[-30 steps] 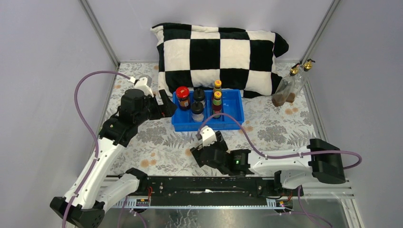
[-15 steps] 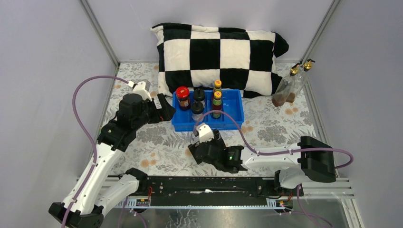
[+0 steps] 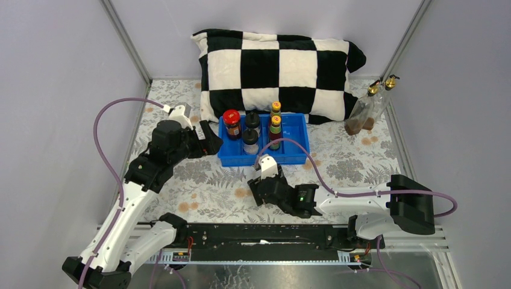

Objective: Organize the condiment bottles
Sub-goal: Pick up the bottle from the center of the board.

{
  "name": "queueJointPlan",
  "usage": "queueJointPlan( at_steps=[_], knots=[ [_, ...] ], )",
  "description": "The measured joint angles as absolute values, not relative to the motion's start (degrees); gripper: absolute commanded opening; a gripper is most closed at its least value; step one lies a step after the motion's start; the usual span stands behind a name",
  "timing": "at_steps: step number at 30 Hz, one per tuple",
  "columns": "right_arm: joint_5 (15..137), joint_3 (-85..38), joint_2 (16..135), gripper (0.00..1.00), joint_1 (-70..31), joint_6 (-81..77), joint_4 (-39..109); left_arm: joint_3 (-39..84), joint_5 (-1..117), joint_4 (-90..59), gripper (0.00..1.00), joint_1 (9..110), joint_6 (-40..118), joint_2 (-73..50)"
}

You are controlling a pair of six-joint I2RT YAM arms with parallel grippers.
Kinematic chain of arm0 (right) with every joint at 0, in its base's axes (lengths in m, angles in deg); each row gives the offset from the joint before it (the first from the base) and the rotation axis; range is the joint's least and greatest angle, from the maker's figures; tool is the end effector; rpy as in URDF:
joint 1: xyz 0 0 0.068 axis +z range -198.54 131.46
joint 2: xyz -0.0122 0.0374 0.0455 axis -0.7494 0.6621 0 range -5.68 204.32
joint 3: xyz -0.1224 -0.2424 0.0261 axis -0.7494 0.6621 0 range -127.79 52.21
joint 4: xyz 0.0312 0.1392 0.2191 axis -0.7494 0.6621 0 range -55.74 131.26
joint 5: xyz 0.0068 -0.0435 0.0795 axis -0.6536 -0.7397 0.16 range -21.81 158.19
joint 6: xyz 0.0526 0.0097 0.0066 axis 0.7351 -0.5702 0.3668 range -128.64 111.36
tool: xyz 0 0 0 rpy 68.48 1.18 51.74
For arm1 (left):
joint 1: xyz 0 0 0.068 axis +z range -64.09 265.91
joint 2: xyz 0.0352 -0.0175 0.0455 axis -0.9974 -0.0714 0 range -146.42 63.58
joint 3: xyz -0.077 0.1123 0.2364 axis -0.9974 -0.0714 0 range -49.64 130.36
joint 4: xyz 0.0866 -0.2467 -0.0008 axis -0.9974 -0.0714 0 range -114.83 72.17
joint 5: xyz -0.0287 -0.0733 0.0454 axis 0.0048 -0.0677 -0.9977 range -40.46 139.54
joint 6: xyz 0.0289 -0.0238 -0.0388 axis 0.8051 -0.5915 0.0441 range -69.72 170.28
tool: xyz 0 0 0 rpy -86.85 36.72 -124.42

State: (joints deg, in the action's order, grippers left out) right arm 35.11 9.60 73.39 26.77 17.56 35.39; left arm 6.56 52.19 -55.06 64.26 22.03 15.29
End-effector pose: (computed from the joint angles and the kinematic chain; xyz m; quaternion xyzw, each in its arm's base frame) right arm 0.0909 0.2706 0.2120 -0.2431 0.8346 0.1662 0.4656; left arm 0.1614 -0.0658 0.3500 -0.0380 0.8620 -0.2311 0.4495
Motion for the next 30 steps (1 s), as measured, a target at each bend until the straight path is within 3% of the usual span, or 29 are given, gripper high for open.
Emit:
queueJointPlan(
  at_steps=[10, 21, 27, 30],
  knots=[
    [36.3, 9.8, 73.4, 0.64, 26.7, 17.2, 34.1, 6.6, 52.2, -55.3, 0.99, 64.3, 21.8, 15.6],
    [37.8, 9.8, 73.5, 0.78, 26.7, 17.1, 34.0, 6.7, 52.1, -55.7, 0.99, 64.3, 21.5, 17.4],
    [38.3, 9.8, 74.5, 0.62, 26.6, 17.1, 34.0, 7.2, 52.1, -56.5, 0.99, 64.3, 21.5, 17.4],
    [38.4, 9.7, 74.5, 0.59, 26.6, 17.1, 34.0, 7.2, 52.1, -56.6, 0.99, 64.3, 21.5, 17.6]
  ],
)
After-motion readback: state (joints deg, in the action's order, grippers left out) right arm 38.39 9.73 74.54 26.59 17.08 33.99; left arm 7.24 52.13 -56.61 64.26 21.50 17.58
